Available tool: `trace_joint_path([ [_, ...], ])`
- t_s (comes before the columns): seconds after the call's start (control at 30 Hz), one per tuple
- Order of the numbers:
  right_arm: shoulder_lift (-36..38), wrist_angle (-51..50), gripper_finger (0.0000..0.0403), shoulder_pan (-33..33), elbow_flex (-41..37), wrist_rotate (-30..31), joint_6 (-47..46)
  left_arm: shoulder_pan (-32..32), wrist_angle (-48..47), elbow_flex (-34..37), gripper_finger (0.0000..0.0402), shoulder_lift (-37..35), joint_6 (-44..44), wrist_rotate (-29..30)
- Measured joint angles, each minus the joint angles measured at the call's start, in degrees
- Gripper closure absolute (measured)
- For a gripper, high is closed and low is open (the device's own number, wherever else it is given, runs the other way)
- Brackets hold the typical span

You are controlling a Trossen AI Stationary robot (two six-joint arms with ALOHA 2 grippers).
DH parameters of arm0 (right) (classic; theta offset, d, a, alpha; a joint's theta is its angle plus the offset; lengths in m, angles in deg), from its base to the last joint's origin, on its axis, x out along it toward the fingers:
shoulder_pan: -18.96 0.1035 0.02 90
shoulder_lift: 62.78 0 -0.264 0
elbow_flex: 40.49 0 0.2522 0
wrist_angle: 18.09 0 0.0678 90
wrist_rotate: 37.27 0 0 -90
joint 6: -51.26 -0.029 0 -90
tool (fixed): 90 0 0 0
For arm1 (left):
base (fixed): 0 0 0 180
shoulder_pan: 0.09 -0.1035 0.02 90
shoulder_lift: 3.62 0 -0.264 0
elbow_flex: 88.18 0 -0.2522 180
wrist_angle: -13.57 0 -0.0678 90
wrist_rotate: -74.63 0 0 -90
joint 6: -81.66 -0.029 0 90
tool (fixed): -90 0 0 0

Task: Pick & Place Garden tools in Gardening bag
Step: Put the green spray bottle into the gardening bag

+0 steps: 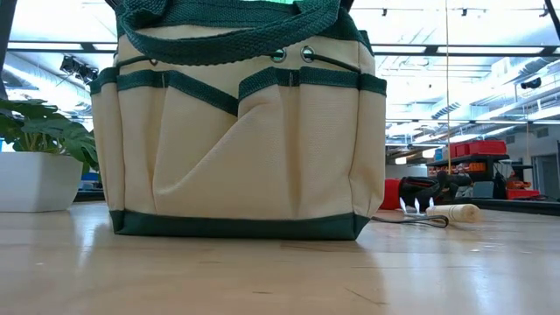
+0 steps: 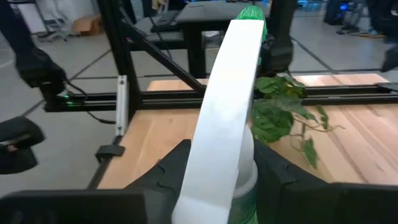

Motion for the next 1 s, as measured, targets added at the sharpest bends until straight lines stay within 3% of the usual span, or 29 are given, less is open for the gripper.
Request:
trace_joint_path([
  [0.8,-2.44,2.41,0.0287,0.48,-1.24,1.55,-0.38,0.0,-0.09,-0.02,0.0195,-0.02,-0.46,-0.46],
  [1.0,-2.49,7.96,0.0287,0.44,-5.25,1.11,-1.94,-0.02,-0.07,-0.02,0.0195,-0.02,-0.48,-0.44],
])
